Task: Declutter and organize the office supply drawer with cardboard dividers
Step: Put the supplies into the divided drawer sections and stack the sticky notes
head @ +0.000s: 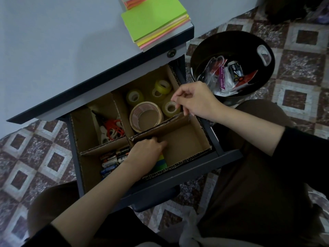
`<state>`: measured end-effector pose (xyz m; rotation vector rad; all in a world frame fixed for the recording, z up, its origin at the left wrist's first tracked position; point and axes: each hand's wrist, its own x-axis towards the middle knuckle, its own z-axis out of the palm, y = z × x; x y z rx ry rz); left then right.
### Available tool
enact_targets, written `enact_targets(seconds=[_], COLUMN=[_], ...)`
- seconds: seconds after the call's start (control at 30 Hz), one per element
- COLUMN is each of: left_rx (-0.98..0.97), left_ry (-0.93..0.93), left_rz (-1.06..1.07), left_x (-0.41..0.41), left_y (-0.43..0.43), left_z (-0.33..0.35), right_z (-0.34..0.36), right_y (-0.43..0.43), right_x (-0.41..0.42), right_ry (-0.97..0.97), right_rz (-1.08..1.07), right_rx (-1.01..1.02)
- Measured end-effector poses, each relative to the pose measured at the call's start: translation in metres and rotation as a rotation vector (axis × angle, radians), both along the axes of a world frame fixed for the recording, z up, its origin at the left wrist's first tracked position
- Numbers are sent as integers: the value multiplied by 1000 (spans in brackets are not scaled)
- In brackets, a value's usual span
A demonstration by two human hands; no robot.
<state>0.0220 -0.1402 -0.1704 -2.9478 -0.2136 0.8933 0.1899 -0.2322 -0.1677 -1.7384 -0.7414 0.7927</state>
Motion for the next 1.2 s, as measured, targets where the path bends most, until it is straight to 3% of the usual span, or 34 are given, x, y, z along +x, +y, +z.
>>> enact_targets(seconds=[0.57, 0.8, 1.03, 1.2], left_rx=[-16, -81, -242, -327], left_ry=[68, 8, -161, -474], left_rz=[33, 41, 62, 131], left_x=[2, -7, -12, 2], left_y=[1, 1, 11, 32], left_z=[2, 12, 48, 91], right_z=[1, 2, 20, 52], right_y=[1, -6, -9, -4], right_x=[-1, -13, -11, 3], right_ry=[-27, -260, -290, -386], right_rz=[-20, -44, -6, -18], right_rx=[-30, 18, -30, -18])
